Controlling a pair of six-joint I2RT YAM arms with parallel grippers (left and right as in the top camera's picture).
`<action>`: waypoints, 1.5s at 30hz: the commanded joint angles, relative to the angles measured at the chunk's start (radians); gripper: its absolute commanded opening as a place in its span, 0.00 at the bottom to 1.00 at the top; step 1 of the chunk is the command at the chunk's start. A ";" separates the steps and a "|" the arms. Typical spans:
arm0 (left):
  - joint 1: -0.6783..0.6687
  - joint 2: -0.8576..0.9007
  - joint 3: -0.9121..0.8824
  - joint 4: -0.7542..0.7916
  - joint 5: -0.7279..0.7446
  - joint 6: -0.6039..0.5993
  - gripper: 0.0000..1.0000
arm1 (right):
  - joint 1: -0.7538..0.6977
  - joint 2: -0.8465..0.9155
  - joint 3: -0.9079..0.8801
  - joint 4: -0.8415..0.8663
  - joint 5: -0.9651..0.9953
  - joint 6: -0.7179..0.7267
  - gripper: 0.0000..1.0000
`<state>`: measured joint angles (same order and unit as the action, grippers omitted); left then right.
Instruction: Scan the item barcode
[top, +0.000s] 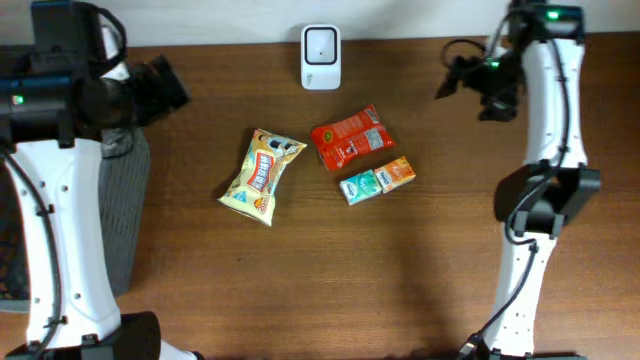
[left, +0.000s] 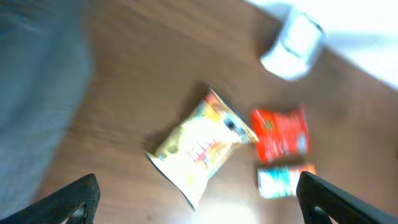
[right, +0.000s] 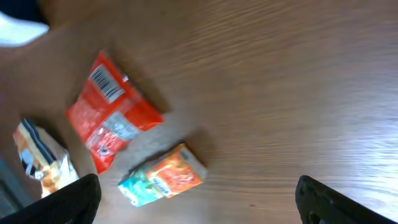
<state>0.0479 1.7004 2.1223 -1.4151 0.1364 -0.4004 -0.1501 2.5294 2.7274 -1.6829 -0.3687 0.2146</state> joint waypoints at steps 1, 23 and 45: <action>-0.147 0.084 -0.042 -0.072 0.054 0.193 0.99 | -0.060 -0.034 0.016 -0.004 -0.020 0.008 0.99; -0.438 0.582 -0.192 0.222 -0.249 0.238 0.00 | -0.119 -0.034 0.016 -0.004 -0.013 0.008 0.99; -0.152 0.779 0.016 0.262 0.413 0.341 0.01 | -0.119 -0.034 0.016 -0.004 -0.013 0.008 0.99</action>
<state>-0.1253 2.4542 2.1315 -1.1275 0.8177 -0.0597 -0.2668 2.5290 2.7274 -1.6840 -0.3763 0.2138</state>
